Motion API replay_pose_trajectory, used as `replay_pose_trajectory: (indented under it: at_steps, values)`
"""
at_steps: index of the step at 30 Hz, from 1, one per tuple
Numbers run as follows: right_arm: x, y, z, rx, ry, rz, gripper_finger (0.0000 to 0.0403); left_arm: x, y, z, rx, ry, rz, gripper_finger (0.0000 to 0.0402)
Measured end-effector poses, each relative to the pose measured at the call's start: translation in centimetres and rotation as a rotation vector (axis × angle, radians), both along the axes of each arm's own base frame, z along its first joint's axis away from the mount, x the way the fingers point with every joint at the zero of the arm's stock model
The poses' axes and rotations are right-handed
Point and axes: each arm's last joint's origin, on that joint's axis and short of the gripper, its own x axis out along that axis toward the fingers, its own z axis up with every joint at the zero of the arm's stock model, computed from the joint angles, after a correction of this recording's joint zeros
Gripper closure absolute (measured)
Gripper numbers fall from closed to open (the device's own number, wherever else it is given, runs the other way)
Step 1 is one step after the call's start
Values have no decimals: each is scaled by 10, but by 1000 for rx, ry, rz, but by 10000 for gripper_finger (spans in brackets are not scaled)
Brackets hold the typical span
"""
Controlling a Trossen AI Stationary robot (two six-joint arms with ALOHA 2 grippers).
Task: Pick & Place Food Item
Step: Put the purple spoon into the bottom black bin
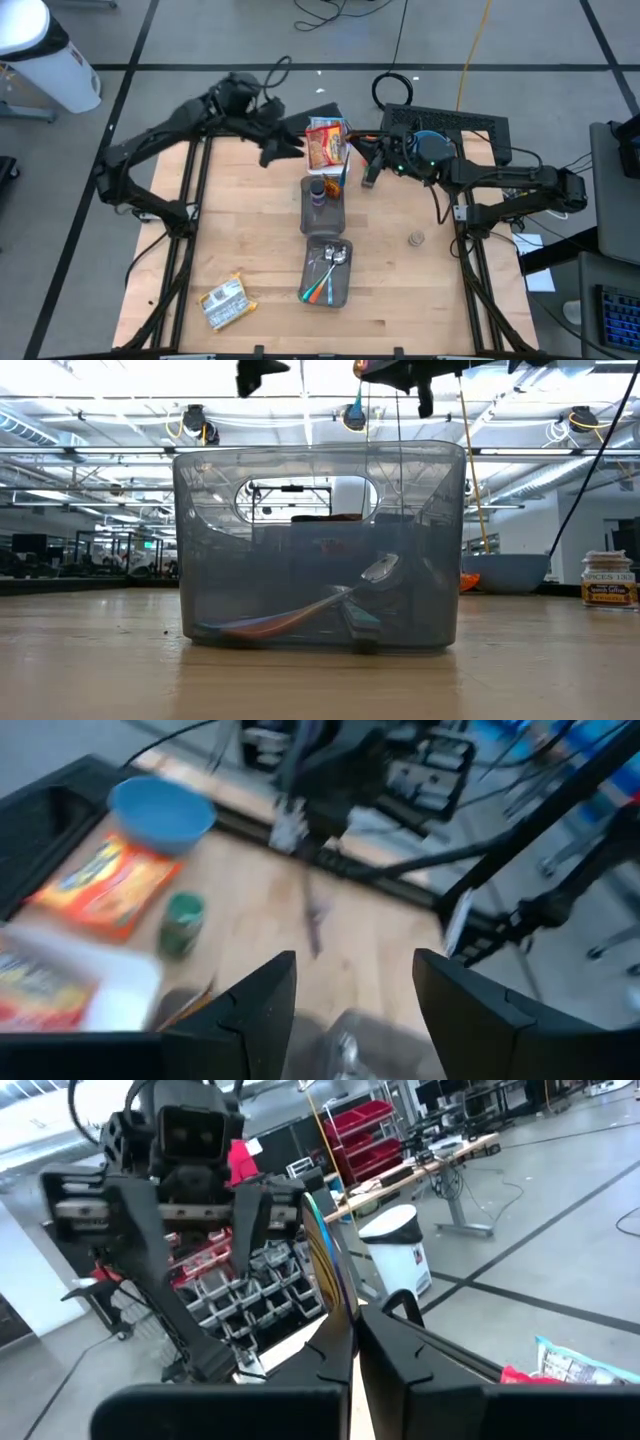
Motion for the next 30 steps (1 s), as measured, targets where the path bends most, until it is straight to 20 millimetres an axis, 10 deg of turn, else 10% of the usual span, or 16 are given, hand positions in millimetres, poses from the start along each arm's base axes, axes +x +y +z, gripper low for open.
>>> replay_pose_trajectory:
  at_steps: [14,30]
  values:
    - [1,0,2,-2,-32,50,403,54,-18,-76,-156,-218,101,210]
    - [1,-5,2,20,-49,103,403,78,-13,-86,-191,-324,94,211]
